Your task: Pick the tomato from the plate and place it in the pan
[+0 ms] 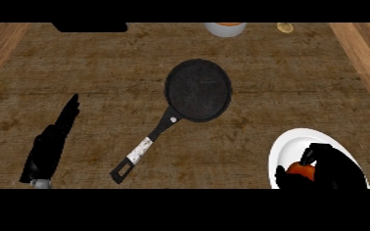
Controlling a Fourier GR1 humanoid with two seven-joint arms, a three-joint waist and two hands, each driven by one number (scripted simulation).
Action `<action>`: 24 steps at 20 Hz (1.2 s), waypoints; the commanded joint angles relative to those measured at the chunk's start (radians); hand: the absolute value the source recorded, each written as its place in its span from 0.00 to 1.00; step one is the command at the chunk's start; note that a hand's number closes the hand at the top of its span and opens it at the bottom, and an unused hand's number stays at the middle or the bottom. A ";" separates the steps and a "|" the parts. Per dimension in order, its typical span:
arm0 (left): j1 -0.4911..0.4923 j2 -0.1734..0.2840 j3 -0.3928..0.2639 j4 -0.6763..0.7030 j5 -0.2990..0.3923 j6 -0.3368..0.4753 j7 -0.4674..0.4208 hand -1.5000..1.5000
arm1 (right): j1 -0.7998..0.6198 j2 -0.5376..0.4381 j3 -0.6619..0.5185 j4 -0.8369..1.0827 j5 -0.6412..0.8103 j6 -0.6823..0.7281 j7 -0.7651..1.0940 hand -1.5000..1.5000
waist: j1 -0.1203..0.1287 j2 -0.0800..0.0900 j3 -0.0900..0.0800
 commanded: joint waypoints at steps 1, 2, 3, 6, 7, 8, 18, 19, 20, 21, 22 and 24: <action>0.009 0.000 -0.003 -0.007 0.010 -0.016 -0.004 0.50 | -0.082 -0.041 0.079 -0.103 0.226 -0.075 0.029 1.00 | 0.013 -0.001 0.001; 0.014 0.018 0.003 -0.036 0.016 -0.029 0.014 0.50 | -0.124 -0.049 0.085 -0.131 0.252 -0.071 0.021 1.00 | 0.021 -0.002 0.001; 0.011 -0.010 -0.025 -0.051 -0.001 -0.012 0.039 0.50 | -0.166 -0.044 0.091 -0.152 0.261 -0.059 0.016 1.00 | 0.021 0.000 0.002; -0.009 -0.012 -0.008 0.006 -0.016 -0.001 -0.002 0.50 | -0.285 -0.024 0.098 -0.058 0.298 -0.051 -0.014 1.00 | 0.021 0.008 0.003; 0.000 -0.024 -0.025 0.001 -0.025 0.000 -0.008 0.50 | -0.310 0.015 0.145 -0.082 0.330 -0.031 0.018 1.00 | 0.020 0.007 0.003; 0.005 -0.037 -0.030 0.011 -0.029 0.008 -0.024 0.50 | -0.364 0.072 0.194 -0.062 0.361 0.001 0.055 1.00 | 0.023 0.007 0.002; -0.052 -0.012 -0.001 -0.019 -0.019 -0.029 0.040 0.50 | -0.762 0.210 -0.024 0.403 0.137 -0.166 -0.039 1.00 | 0.037 0.013 0.004; -0.044 -0.017 0.011 0.054 -0.014 -0.032 -0.031 0.50 | -0.797 0.211 -0.028 0.490 0.145 -0.221 -0.044 1.00 | 0.036 0.014 0.003; -0.050 -0.025 0.002 -0.012 -0.021 -0.026 0.044 0.50 | -0.785 0.211 -0.010 0.492 0.121 -0.227 -0.025 1.00 | 0.028 0.010 0.003; -0.013 -0.033 -0.009 0.031 -0.038 -0.017 -0.029 0.50 | -0.805 0.211 -0.076 0.548 0.076 -0.271 -0.086 1.00 | 0.032 0.013 0.003; -0.077 -0.061 -0.027 0.017 -0.044 -0.002 0.049 0.50 | -0.833 0.212 -0.128 0.590 0.050 -0.270 -0.135 1.00 | 0.027 0.013 0.004; -0.017 -0.033 -0.010 0.015 -0.036 -0.021 -0.028 0.50 | -0.878 0.212 -0.102 0.753 0.009 -0.411 -0.128 1.00 | 0.048 0.017 0.004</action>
